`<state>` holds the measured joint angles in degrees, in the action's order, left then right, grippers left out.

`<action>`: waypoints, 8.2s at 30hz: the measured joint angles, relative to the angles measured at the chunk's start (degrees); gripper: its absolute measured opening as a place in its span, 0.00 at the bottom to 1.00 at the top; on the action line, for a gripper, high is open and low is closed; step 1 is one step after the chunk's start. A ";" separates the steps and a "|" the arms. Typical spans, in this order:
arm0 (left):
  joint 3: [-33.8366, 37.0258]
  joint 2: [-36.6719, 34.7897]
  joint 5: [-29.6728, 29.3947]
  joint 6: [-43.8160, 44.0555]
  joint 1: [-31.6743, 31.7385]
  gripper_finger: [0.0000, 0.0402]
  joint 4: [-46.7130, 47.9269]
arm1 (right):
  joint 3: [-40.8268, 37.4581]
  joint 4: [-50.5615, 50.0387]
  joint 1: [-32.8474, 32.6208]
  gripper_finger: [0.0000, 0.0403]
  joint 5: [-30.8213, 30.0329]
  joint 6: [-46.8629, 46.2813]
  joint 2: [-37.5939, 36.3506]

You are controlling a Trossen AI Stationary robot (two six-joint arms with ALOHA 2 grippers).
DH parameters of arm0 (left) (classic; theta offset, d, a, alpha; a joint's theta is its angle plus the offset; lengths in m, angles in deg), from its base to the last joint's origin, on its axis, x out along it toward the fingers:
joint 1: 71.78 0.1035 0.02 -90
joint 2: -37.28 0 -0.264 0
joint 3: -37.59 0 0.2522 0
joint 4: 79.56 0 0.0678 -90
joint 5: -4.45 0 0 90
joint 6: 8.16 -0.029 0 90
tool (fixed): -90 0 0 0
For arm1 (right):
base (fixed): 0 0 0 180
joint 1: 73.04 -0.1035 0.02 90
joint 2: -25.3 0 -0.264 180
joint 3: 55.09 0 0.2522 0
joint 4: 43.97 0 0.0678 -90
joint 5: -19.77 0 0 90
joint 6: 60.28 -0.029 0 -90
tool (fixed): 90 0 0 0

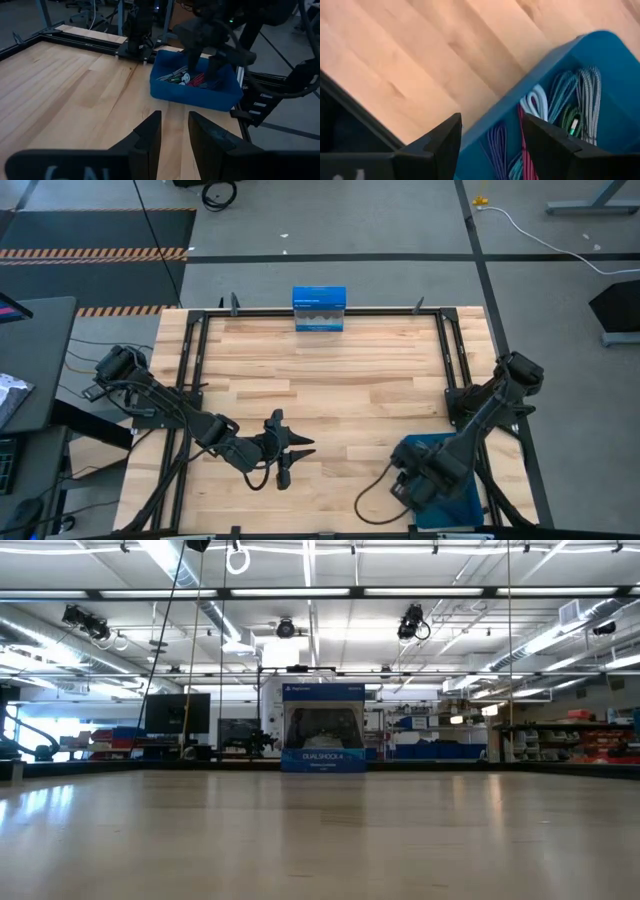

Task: Pick and place USB-C Cables
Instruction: Move the blue bin to the center of the table

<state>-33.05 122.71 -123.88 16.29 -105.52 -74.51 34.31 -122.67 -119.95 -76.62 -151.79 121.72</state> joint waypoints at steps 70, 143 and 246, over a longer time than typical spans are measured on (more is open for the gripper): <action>-0.02 0.00 0.01 -0.11 0.13 0.26 0.45 | -9.51 16.16 0.87 0.53 5.99 2.78 0.11; -0.02 -0.02 -0.25 -0.20 0.20 0.26 0.01 | -11.81 20.49 19.31 0.01 2.41 61.33 2.25; -0.15 -3.02 -5.79 -10.05 3.93 0.26 2.17 | 4.60 38.71 35.04 0.01 -1.48 79.14 18.08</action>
<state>-33.20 119.69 -129.67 6.24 -101.59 -72.34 38.91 -83.96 -84.90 -78.10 -72.64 139.79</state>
